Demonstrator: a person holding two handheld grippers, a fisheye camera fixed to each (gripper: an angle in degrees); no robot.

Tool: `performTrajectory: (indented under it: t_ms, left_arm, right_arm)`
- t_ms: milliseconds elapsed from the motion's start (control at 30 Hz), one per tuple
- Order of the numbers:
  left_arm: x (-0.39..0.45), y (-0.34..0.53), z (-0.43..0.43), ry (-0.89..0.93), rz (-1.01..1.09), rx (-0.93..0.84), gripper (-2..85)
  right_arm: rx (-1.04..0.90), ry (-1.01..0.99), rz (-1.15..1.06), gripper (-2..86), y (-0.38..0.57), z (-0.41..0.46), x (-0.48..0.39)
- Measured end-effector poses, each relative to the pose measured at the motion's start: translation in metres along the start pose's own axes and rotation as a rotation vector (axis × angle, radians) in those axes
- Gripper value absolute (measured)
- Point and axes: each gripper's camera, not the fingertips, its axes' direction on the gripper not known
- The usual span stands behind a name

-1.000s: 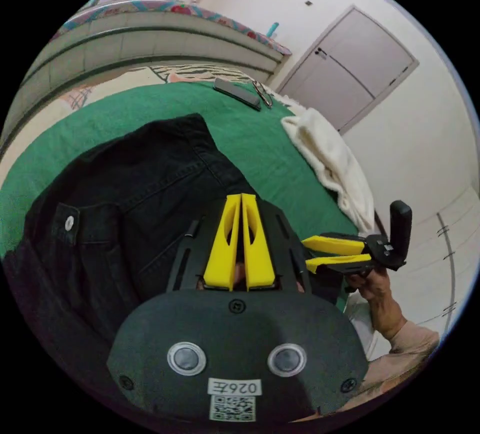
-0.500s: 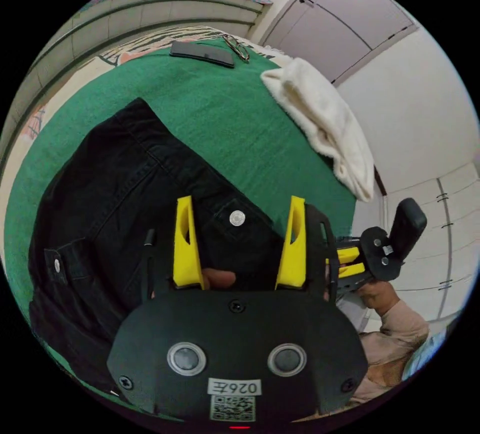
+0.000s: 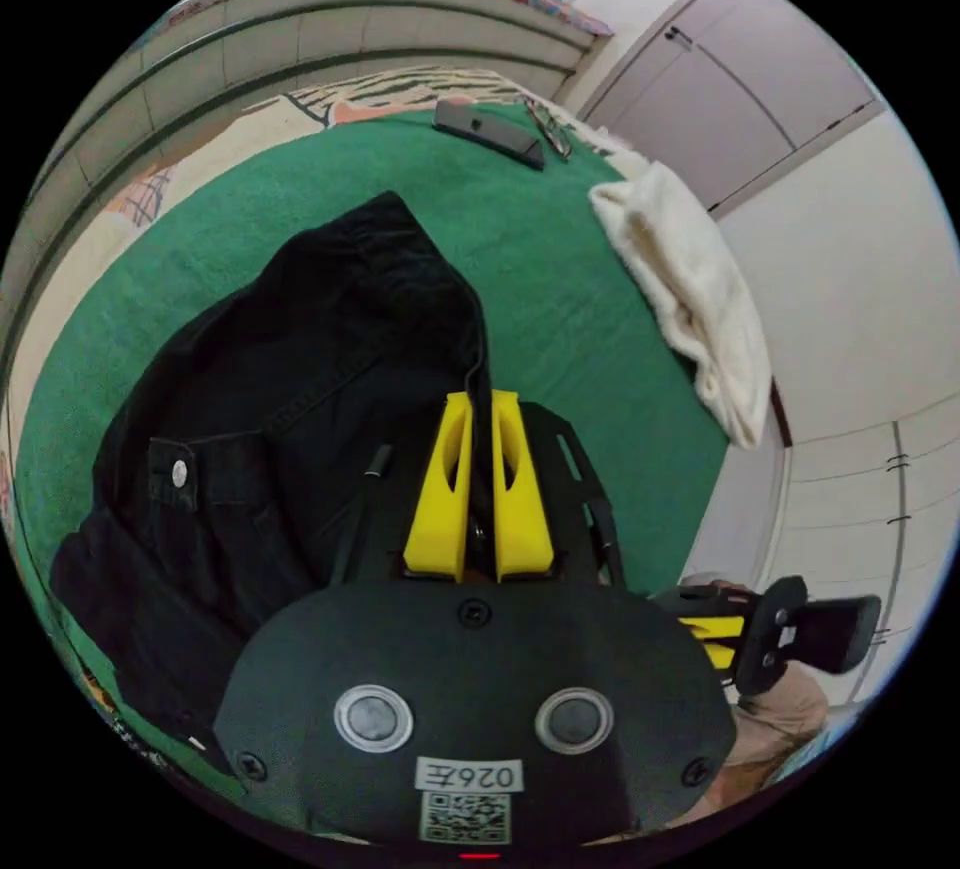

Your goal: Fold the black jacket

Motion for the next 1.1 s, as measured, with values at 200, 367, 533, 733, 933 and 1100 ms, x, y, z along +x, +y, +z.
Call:
performTrajectory:
  t_ms: [200, 367, 533, 733, 933, 1100]
  left_arm:
    - [-0.058, 0.079, -0.13, 0.157, -0.021, 0.257, 1.5]
    - [-0.115, 0.194, -0.22, 0.059, -0.032, 0.409, 1.4]
    - [-0.242, 0.335, -0.215, 0.014, -0.291, 0.427, 1.4]
    - [-0.364, 0.417, -0.162, 0.451, -0.58, 0.42, 1.2]
    - [-0.354, 0.4, -0.191, 0.309, -0.473, 0.387, 1.0]
    - [-0.356, 0.411, -0.206, 0.222, -0.481, 0.385, 0.6]
  right_arm:
    - [0.228, -0.268, 0.049, -1.1, -0.014, -0.022, -0.056]
    - [0.23, -0.548, -0.039, -1.3, -0.044, 0.013, -0.151]
    - [-0.045, -0.693, -0.083, -1.3, -0.076, 0.113, -0.255]
    - [-0.317, -0.625, -0.142, -1.1, -0.081, 0.222, -0.343]
    - [-0.227, -0.582, -0.185, 0.2, -0.092, 0.23, -0.379]
    - [-0.168, -0.518, -0.323, 6.2, -0.095, 0.247, -0.429]
